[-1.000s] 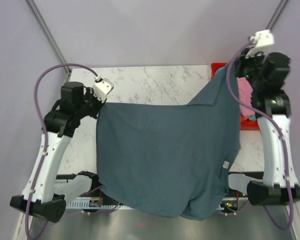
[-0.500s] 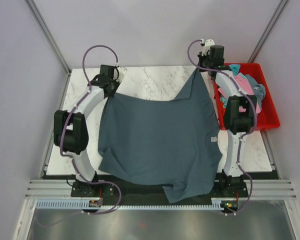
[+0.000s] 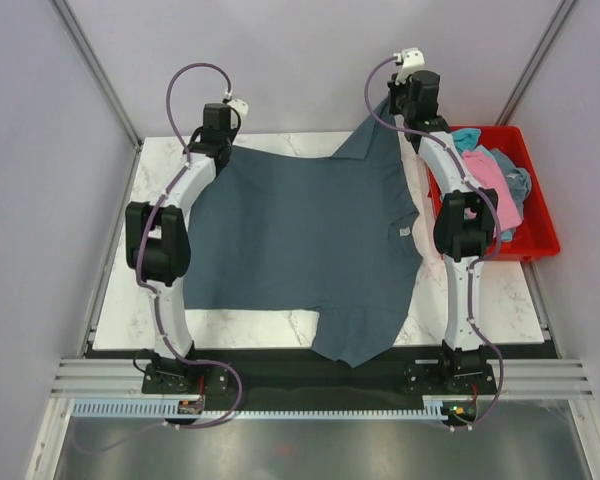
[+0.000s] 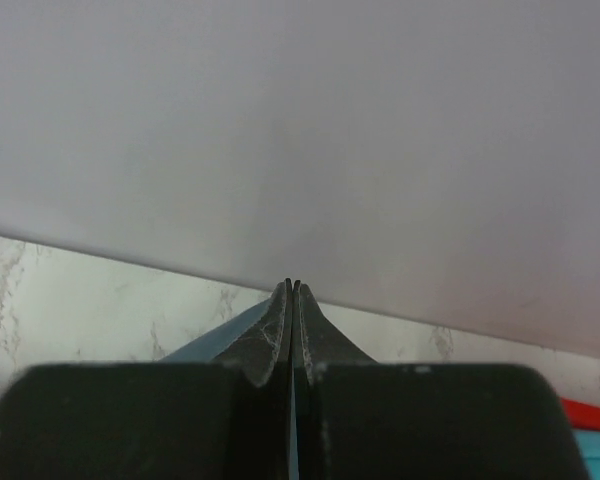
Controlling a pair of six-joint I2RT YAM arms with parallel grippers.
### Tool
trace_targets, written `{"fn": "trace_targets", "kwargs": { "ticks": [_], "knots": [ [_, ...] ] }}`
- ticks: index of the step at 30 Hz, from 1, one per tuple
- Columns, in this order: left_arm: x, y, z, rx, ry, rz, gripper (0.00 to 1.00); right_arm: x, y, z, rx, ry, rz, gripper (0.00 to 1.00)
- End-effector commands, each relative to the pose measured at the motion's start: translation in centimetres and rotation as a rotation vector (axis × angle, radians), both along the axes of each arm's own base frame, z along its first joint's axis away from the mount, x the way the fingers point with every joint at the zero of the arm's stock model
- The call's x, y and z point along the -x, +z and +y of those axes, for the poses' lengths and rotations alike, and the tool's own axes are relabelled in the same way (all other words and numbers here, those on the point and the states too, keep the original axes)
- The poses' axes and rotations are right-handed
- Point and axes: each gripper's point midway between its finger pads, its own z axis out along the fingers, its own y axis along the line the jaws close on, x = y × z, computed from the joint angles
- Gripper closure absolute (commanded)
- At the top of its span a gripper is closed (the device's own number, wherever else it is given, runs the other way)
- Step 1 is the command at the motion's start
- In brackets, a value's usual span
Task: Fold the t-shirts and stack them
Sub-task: Flatten the tshirt out
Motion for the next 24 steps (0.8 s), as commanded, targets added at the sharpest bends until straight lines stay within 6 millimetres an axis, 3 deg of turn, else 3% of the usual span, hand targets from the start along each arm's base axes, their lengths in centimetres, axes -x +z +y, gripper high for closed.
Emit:
{"fn": "trace_targets", "kwargs": {
  "ticks": [1, 2, 4, 11, 16, 17, 20, 24],
  "knots": [
    [-2.1, 3.2, 1.3, -0.057, 0.040, -0.110, 0.98, -1.1, 5.7, 1.0, 0.000, 0.006, -0.179, 1.00],
    [-2.3, 3.2, 1.5, -0.060, 0.044, -0.116, 0.98, -1.3, 5.0, 1.4, 0.008, 0.006, -0.174, 1.00],
    [-2.4, 2.7, 1.8, -0.076, 0.065, -0.109, 0.98, -1.7, 5.5, 1.6, 0.000, 0.007, -0.191, 1.00],
    [-3.2, 1.3, 3.9, -0.102, 0.101, -0.096, 0.98, -3.0, 1.8, 3.7, 0.010, 0.008, -0.185, 1.00],
    [-4.2, 0.7, 5.6, -0.103, 0.117, -0.097, 0.98, -4.1, 1.7, 3.0, 0.052, -0.045, -0.231, 1.00],
    [-4.4, 0.0, 6.4, -0.105, 0.126, -0.086, 0.98, -4.4, 0.6, 2.9, 0.069, -0.051, -0.221, 1.00],
    [-5.2, -0.9, 7.7, -0.108, 0.145, -0.079, 0.98, -4.6, 1.2, 2.4, 0.083, -0.078, -0.252, 1.00],
    [-6.8, -0.9, 7.3, -0.109, 0.100, -0.091, 0.98, -4.4, 2.4, 2.1, 0.096, -0.090, -0.271, 1.00]
  ]
}}
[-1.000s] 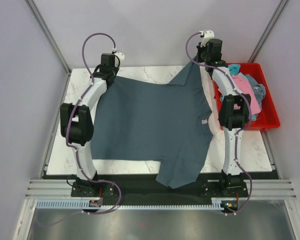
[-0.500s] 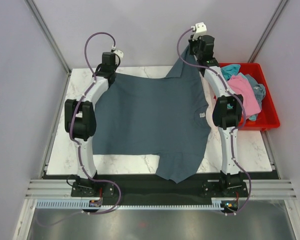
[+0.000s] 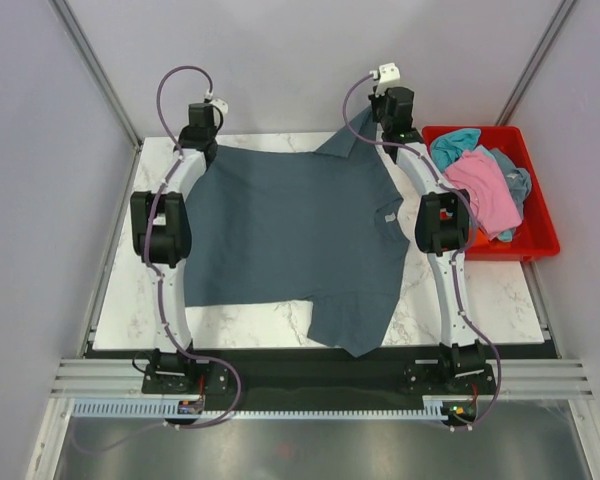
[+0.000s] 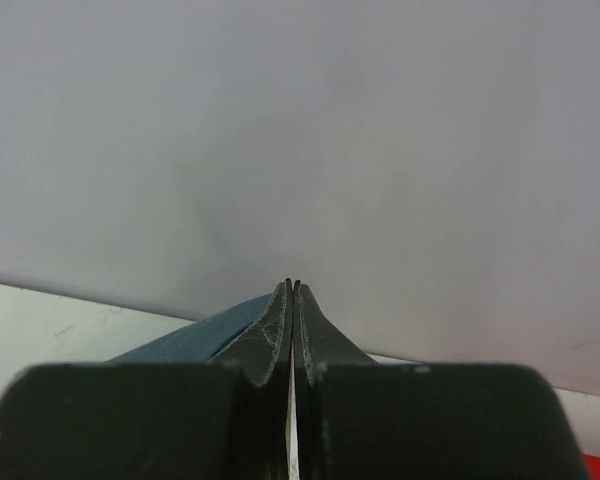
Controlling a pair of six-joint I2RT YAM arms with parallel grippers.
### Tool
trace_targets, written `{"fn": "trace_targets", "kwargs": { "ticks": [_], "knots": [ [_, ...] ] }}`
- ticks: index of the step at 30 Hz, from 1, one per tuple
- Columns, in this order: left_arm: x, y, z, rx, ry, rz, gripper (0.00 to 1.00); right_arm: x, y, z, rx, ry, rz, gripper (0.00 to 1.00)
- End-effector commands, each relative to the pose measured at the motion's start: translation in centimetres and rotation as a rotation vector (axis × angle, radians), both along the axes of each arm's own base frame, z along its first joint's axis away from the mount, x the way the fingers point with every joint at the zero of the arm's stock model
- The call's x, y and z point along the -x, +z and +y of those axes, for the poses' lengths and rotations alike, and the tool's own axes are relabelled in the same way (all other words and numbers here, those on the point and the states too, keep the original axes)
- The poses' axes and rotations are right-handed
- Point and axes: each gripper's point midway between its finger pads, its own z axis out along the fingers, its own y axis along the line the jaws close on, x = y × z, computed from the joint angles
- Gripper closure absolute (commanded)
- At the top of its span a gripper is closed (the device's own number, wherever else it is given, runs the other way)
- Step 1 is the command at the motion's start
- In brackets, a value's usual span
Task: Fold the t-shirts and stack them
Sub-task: Flatten the tshirt out
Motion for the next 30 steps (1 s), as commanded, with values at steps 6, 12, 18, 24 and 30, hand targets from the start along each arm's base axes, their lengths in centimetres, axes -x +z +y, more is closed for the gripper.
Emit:
{"fn": "trace_targets", "kwargs": {
  "ticks": [6, 12, 18, 24, 30],
  "knots": [
    [-4.9, 6.4, -1.6, 0.059, -0.101, -0.207, 0.98, 0.3, 9.2, -1.5, 0.030, -0.054, -0.201, 1.00],
    [-4.7, 6.9, -2.4, 0.098, -0.134, -0.214, 0.98, 1.5, 8.2, -1.5, 0.053, -0.031, -0.115, 1.00],
    [-1.7, 4.0, -1.5, 0.111, -0.119, -0.126, 0.98, 4.2, 5.0, 0.2, -0.019, 0.036, 0.061, 1.00],
    [-0.2, 3.6, -1.0, 0.108, -0.109, -0.095, 0.98, 7.4, 4.9, 1.8, -0.040, 0.104, 0.141, 1.00],
    [1.0, 4.5, -0.9, 0.126, -0.111, -0.099, 0.98, 9.7, 5.6, 1.8, -0.046, 0.119, 0.178, 1.00]
  ]
}}
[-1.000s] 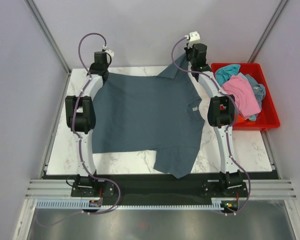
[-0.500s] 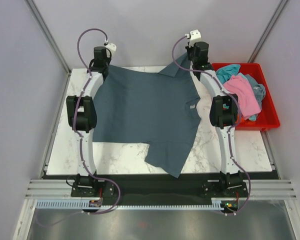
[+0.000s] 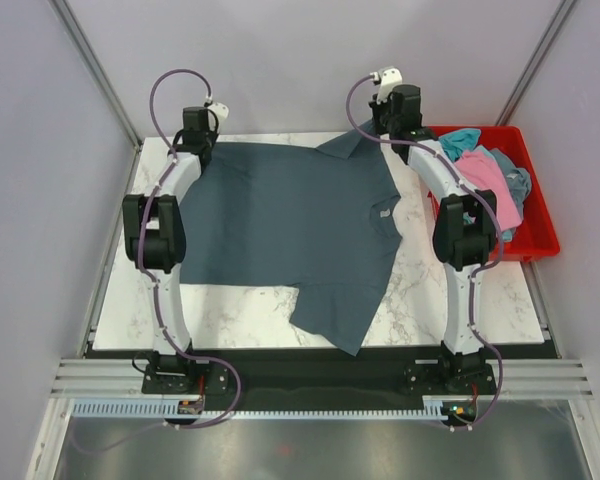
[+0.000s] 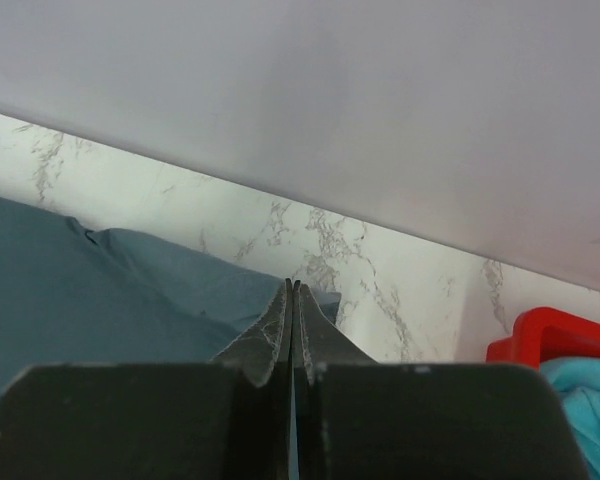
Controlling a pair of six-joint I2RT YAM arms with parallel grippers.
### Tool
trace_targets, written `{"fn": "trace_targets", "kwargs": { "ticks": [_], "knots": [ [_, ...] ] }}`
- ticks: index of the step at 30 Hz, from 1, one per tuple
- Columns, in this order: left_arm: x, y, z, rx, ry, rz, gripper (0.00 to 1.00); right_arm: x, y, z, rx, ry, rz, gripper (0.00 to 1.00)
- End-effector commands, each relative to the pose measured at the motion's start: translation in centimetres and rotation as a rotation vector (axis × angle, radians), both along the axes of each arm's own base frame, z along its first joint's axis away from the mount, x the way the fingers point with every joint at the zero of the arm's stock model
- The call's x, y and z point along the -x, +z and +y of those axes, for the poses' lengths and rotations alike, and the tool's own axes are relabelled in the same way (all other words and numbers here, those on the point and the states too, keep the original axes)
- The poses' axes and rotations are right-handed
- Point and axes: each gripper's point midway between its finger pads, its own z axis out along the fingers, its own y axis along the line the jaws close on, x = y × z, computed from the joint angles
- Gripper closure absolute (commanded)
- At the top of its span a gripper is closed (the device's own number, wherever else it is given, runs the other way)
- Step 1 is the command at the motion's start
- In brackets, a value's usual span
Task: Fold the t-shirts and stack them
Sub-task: Flatten the tshirt out
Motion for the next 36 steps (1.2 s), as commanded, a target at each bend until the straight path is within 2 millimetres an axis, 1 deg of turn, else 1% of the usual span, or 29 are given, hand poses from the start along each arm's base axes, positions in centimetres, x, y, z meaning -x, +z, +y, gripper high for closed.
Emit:
{"fn": "trace_targets", "kwargs": {
  "ticks": [1, 2, 3, 4, 5, 6, 7, 8, 9, 10, 12, 13, 14, 17, 18, 19, 20, 21, 23, 24, 25, 26, 28, 30, 31, 34, 36],
  "knots": [
    [1.0, 7.1, 0.5, 0.052, 0.004, -0.139, 0.98, 2.9, 5.6, 0.3, -0.040, 0.026, -0.049, 1.00],
    [1.0, 7.1, 0.5, 0.052, 0.004, -0.139, 0.98, 2.9, 5.6, 0.2, -0.040, 0.025, -0.049, 1.00],
    [1.2, 7.0, 0.4, 0.040, -0.015, -0.127, 0.98, 3.3, 5.0, 0.2, -0.037, 0.026, -0.033, 1.00],
    [1.4, 7.2, 0.4, 0.032, -0.023, -0.124, 0.98, 4.0, 6.3, 0.2, -0.042, 0.029, -0.049, 1.00],
    [1.6, 7.5, 0.4, 0.022, -0.032, -0.124, 0.98, 4.4, 6.6, 0.1, -0.043, 0.032, -0.050, 1.00],
    [2.0, 7.1, 0.3, 0.014, -0.046, -0.109, 0.98, 4.9, 6.0, 0.0, -0.042, 0.031, -0.033, 1.00],
    [2.3, 7.1, 0.4, 0.006, -0.057, -0.102, 0.98, 5.6, 7.3, -0.1, -0.048, 0.032, -0.049, 1.00],
    [2.6, 7.0, 0.6, 0.008, -0.066, -0.098, 0.98, 5.9, 7.4, -0.1, -0.054, 0.032, -0.046, 1.00],
    [3.3, 7.2, 0.4, 0.022, -0.088, -0.096, 0.98, 6.4, 7.1, 0.0, -0.054, 0.034, -0.035, 1.00],
    [3.7, 7.2, 0.4, 0.027, -0.098, -0.091, 0.98, 7.0, 8.2, -0.2, -0.058, 0.036, -0.048, 1.00],
    [4.8, 7.3, 0.6, 0.032, -0.110, -0.086, 0.98, 7.8, 8.2, -0.2, -0.073, 0.037, -0.035, 1.00],
    [5.1, 7.4, 0.6, 0.033, -0.114, -0.084, 0.98, 8.1, 8.4, -0.2, -0.077, 0.037, -0.034, 1.00],
    [5.4, 7.2, 0.8, 0.031, -0.115, -0.074, 0.98, 8.6, 9.2, -0.2, -0.083, 0.040, -0.042, 1.00],
    [6.4, 7.2, 0.6, 0.042, -0.131, -0.064, 0.98, 9.6, 9.5, -0.1, -0.101, 0.046, -0.026, 1.00],
    [6.6, 7.0, 0.5, 0.047, -0.137, -0.058, 0.98, 10.0, 9.0, -0.1, -0.106, 0.047, -0.014, 1.00],
    [6.8, 7.3, 1.2, 0.046, -0.125, -0.063, 0.98, 10.5, 9.2, -0.1, -0.109, 0.049, -0.011, 1.00],
    [7.0, 7.3, 1.9, 0.049, -0.116, -0.060, 0.98, 10.8, 8.9, -0.1, -0.110, 0.051, -0.001, 1.00],
    [7.2, 7.5, 2.0, 0.054, -0.116, -0.061, 0.98, 11.2, 8.0, -0.2, -0.106, 0.050, 0.018, 1.00],
    [7.3, 7.5, 2.1, 0.055, -0.118, -0.058, 0.98, 11.9, 8.0, -0.3, -0.107, 0.048, 0.023, 1.00],
    [7.5, 7.4, 1.9, 0.057, -0.129, -0.050, 0.98, 12.3, 7.1, -0.5, -0.105, 0.045, 0.043, 1.00],
    [7.6, 7.3, 1.8, 0.058, -0.134, -0.046, 0.98, 12.7, 7.4, -0.5, -0.104, 0.047, 0.040, 1.00],
    [7.6, 7.3, 1.7, 0.061, -0.141, -0.043, 0.98, 13.1, 6.9, -0.5, -0.103, 0.047, 0.052, 1.00],
    [7.8, 7.0, 1.5, 0.062, -0.157, -0.027, 0.98, 13.7, 7.2, -0.6, -0.104, 0.047, 0.049, 1.00],
    [7.9, 6.7, 1.3, 0.055, -0.173, -0.014, 0.98, 14.1, 6.8, -0.7, -0.104, 0.044, 0.060, 1.00],
    [8.0, 6.4, 1.3, 0.054, -0.175, 0.000, 0.98, 14.3, 7.1, -0.8, -0.110, 0.043, 0.057, 1.00],
    [8.4, 5.4, 1.3, 0.046, -0.184, 0.032, 0.98, 14.7, 6.8, -0.8, -0.116, 0.042, 0.067, 1.00],
    [9.1, 4.5, 1.3, 0.039, -0.195, 0.057, 0.98, 14.8, 7.0, -0.8, -0.118, 0.043, 0.067, 1.00]
  ]
}}
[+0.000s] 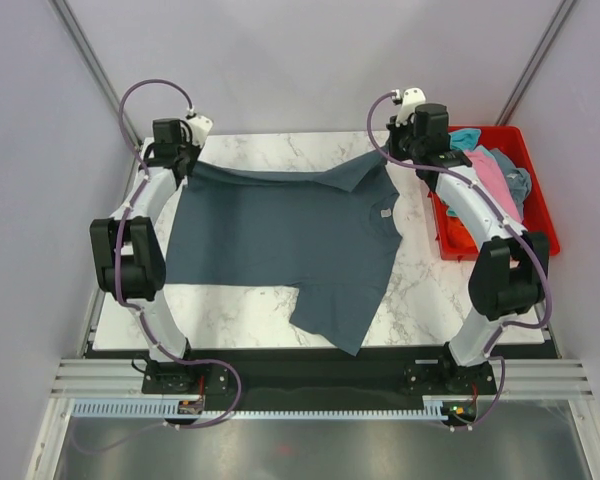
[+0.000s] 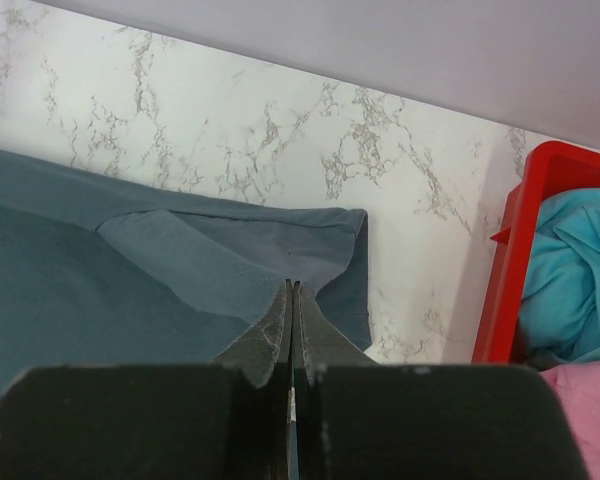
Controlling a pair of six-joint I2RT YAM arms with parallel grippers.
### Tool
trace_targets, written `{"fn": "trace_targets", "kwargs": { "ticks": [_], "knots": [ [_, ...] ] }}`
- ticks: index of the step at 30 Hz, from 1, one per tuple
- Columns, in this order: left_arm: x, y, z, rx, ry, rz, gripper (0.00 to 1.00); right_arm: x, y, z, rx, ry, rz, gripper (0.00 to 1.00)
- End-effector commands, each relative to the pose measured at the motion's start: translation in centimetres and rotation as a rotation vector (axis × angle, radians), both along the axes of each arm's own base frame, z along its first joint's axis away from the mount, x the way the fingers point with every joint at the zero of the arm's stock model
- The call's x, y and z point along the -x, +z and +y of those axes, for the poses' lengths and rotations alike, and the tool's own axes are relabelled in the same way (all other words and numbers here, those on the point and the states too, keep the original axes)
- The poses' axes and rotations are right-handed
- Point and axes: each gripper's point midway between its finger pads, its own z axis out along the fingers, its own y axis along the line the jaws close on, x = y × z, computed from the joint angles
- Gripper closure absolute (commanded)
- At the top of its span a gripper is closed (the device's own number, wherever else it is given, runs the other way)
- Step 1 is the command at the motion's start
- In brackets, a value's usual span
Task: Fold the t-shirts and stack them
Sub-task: Flatten the tshirt out
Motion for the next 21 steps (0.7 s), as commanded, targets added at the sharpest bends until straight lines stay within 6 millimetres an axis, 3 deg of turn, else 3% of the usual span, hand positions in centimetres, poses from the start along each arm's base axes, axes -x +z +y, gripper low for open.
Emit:
{"fn": "trace_targets", "kwargs": {
  "ticks": [1, 3, 7, 11, 17, 21],
  "knots": [
    [1.4, 0.8, 0.0, -0.039, -0.053, 0.006, 0.98, 0.9, 3.3, 0.1, -0.034, 0.005, -0.064, 1.00],
    [2.2, -0.3, 0.0, -0.046, -0.062, 0.034, 0.98, 1.2, 3.5, 0.1, -0.033, 0.004, -0.064, 1.00],
    [3.9, -0.6, 0.2, -0.048, -0.060, 0.049, 0.98, 2.5, 3.3, 0.2, -0.057, 0.014, -0.040, 1.00],
    [5.3, -1.6, 0.3, -0.046, -0.056, 0.076, 0.98, 3.8, 1.5, 0.2, -0.061, 0.019, 0.006, 1.00],
    [6.0, -2.1, 0.3, -0.045, -0.056, 0.089, 0.98, 5.3, -0.8, 0.2, -0.080, 0.015, 0.070, 1.00],
    [6.5, -3.4, 0.3, -0.043, -0.057, 0.121, 0.98, 6.3, -2.8, 0.5, -0.096, 0.018, 0.126, 1.00]
  ]
}}
